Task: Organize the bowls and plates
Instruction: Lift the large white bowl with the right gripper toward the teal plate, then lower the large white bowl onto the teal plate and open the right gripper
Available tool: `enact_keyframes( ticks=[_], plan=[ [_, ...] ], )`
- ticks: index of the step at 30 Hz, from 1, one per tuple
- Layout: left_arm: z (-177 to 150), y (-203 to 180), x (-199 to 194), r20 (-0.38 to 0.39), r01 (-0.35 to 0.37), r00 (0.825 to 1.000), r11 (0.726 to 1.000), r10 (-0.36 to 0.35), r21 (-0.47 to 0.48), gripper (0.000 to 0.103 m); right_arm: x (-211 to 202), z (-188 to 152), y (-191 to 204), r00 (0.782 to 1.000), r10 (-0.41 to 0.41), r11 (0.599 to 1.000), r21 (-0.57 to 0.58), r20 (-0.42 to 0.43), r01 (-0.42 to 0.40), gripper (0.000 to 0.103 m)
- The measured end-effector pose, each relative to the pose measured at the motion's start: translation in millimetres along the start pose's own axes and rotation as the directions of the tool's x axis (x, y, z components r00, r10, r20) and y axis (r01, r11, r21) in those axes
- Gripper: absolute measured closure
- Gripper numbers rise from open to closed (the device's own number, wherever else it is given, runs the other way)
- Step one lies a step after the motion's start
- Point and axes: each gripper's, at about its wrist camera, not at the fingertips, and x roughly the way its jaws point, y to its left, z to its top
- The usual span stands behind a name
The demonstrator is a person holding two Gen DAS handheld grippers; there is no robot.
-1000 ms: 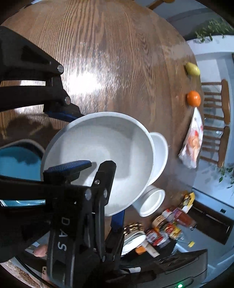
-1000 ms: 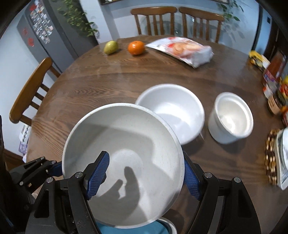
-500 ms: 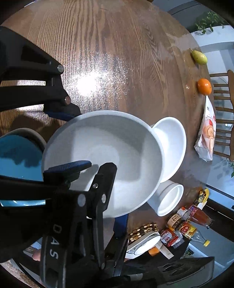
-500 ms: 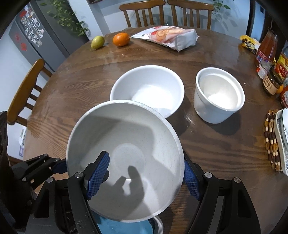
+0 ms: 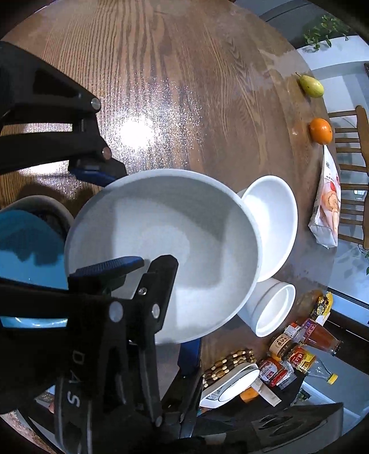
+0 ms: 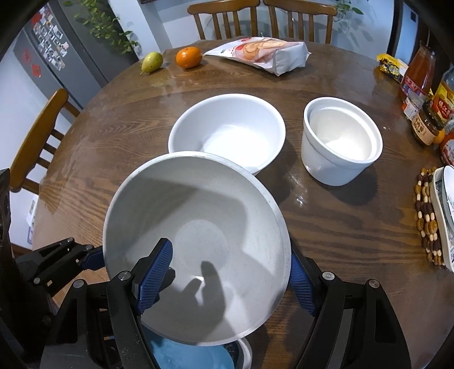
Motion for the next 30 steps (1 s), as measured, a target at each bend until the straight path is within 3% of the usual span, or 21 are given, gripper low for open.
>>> enact_keyframes(
  ticks=[6,17,21,26,30],
  plan=[
    [-1.3,-1.1,7.5,-0.051,0.038,0.998,0.999,-0.038,-0.012,0.06,3.8,-4.2,-4.4,1.0,-0.003,1.0,0.01,-0.023,0.004,0.023],
    [2.2,1.8,9.0,-0.043,0.049,0.998,0.999,-0.05,-0.02,0.06,2.1,-7.8,-10.9,1.0,0.01,0.999,0.031,-0.03,-0.009,0.023],
    [5.7,10.9,3.4,-0.025,0.049,0.998,0.997,-0.05,-0.052,0.057,3.0,-6.1,-11.8,0.998,0.067,0.996,0.052,-0.02,-0.066,0.023],
    [9.0,18.4,-12.9,0.026,0.012,1.0,0.999,-0.011,-0.052,0.055,-8.0,-1.8,-10.4,0.999,0.004,0.999,0.033,0.036,-0.005,0.023],
    [14.4,27.9,-26.1,0.056,0.019,0.998,0.998,-0.015,-0.063,0.053,-21.4,4.8,-16.0,0.997,0.032,0.998,0.052,0.068,-0.035,0.023]
  ],
)
